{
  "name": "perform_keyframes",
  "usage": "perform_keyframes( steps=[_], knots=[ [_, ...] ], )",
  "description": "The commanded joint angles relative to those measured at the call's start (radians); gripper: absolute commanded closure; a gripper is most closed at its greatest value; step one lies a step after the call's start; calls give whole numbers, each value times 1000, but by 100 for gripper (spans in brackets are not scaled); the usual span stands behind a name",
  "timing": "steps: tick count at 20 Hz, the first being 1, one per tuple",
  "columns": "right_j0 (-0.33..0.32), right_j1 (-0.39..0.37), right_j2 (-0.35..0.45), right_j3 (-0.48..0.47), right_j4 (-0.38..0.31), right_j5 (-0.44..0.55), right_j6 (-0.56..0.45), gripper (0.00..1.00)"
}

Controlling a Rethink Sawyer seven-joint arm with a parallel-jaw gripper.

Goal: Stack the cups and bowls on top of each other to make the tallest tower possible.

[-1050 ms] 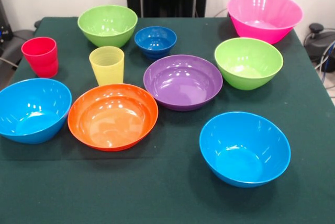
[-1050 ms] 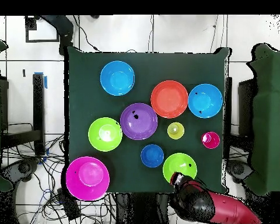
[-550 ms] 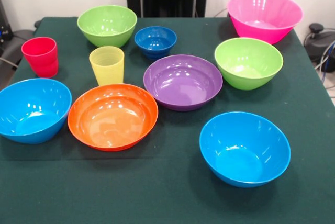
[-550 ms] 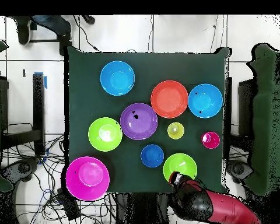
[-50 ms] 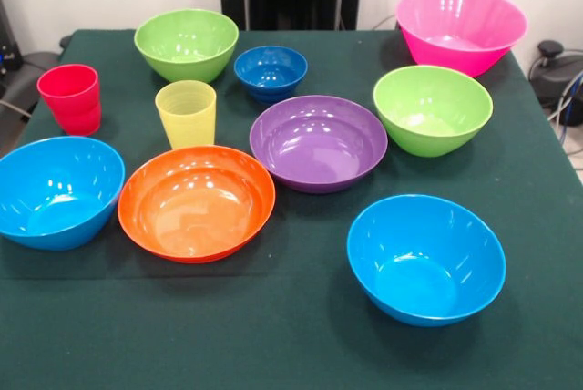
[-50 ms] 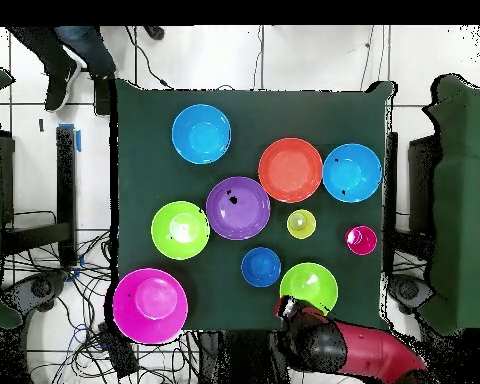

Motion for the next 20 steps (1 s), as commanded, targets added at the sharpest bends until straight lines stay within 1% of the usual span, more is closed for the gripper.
perform_keyframes(
  steps=[1,7,11,16,17,18,19,20],
  knots=[
    [104,133,-11,-40,-16,-114,137,0],
    [145,204,-70,-73,-35,-183,125,0],
    [153,228,-98,-91,-40,-197,102,0],
    [158,208,-107,-101,-35,-178,74,0],
    [153,201,-101,-103,-44,-170,58,0],
    [140,189,-83,-106,-61,-147,25,0],
    [122,176,-64,-103,-64,-103,-4,0],
    [90,166,-29,-101,-75,-66,-44,0]
  ],
)
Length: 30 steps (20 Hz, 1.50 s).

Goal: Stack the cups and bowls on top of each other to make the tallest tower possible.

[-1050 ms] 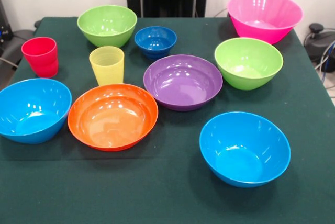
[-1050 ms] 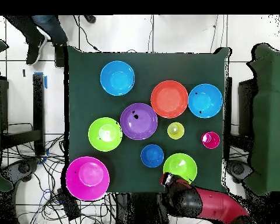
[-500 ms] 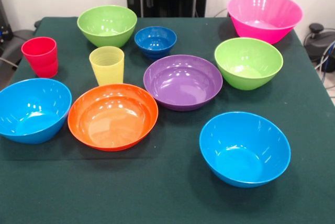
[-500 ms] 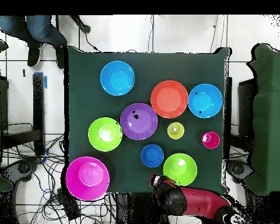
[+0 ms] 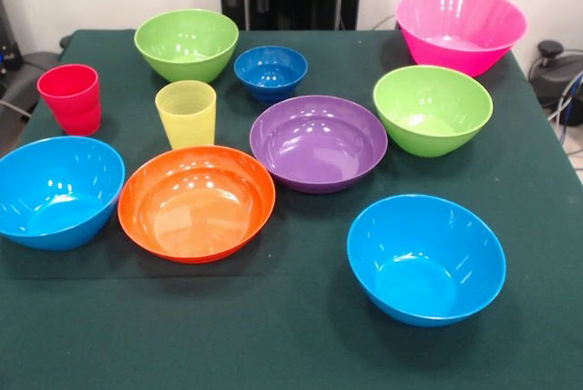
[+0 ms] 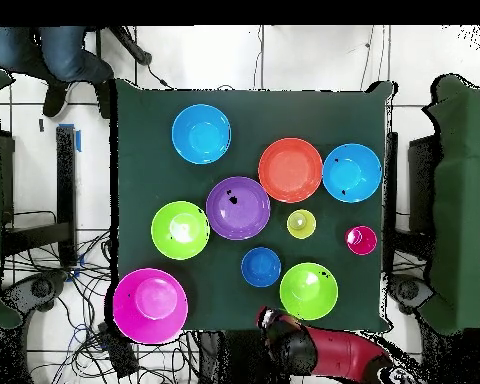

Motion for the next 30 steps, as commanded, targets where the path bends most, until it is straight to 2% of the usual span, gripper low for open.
perform_keyframes(
  steps=[1,6,8,19,22,27,30],
  knots=[
    [-46,-6,107,-96,-65,99,-64,0],
    [-131,16,227,-105,-116,208,-199,0],
    [-148,20,254,-104,-142,228,-223,0],
    [-166,-4,315,-73,-260,254,-182,0],
    [-131,-31,262,-60,-276,193,-79,0],
    [-62,-79,142,-52,-223,134,95,0],
    [-70,-74,136,-58,-184,151,105,0]
  ],
)
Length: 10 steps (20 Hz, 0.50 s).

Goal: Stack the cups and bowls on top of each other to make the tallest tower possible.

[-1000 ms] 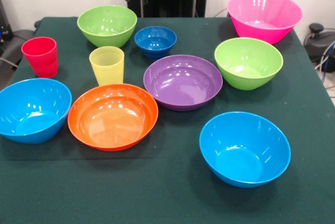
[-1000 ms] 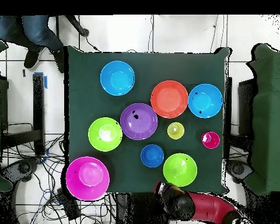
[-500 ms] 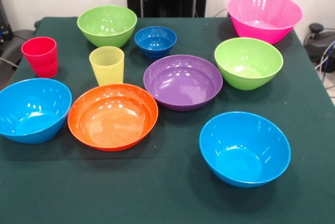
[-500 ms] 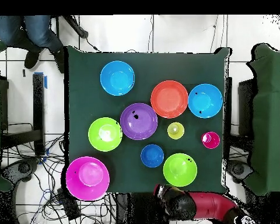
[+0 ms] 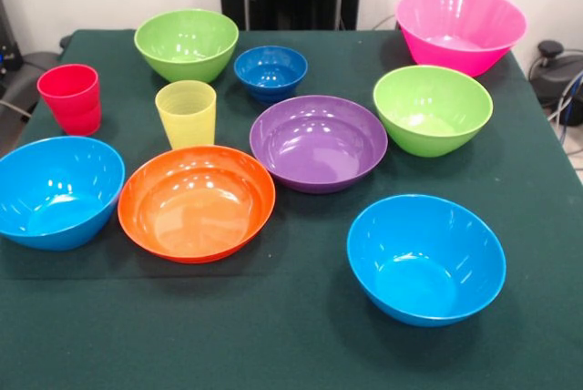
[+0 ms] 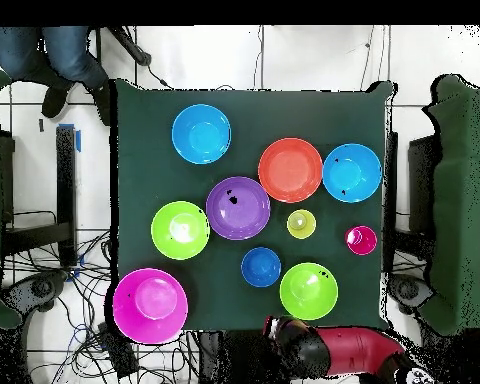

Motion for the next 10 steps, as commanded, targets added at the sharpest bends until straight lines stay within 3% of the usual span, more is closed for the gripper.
perform_keyframes(
  steps=[1,10],
  knots=[
    [44,-6,-4,-60,27,-21,103,0],
    [87,9,-76,-59,76,-50,161,0]
  ],
)
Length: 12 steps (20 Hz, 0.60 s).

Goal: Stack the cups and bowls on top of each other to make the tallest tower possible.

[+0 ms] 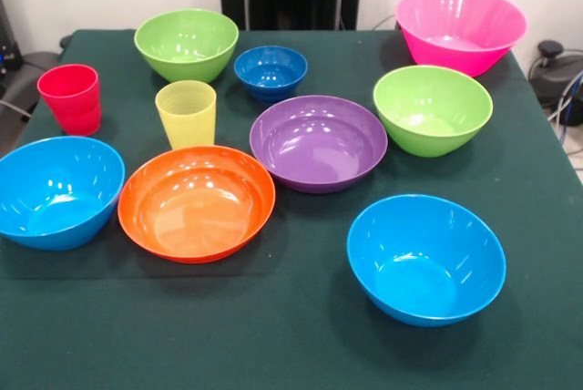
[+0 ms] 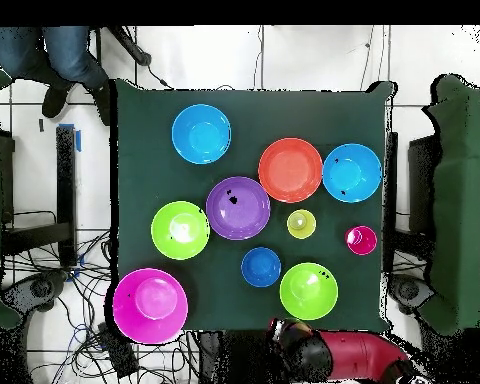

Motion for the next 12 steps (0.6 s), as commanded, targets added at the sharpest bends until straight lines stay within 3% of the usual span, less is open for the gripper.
perform_keyframes(
  steps=[1,12],
  knots=[
    [67,32,-25,-59,51,-51,158,0],
    [91,106,-62,-76,31,-119,140,0]
  ],
)
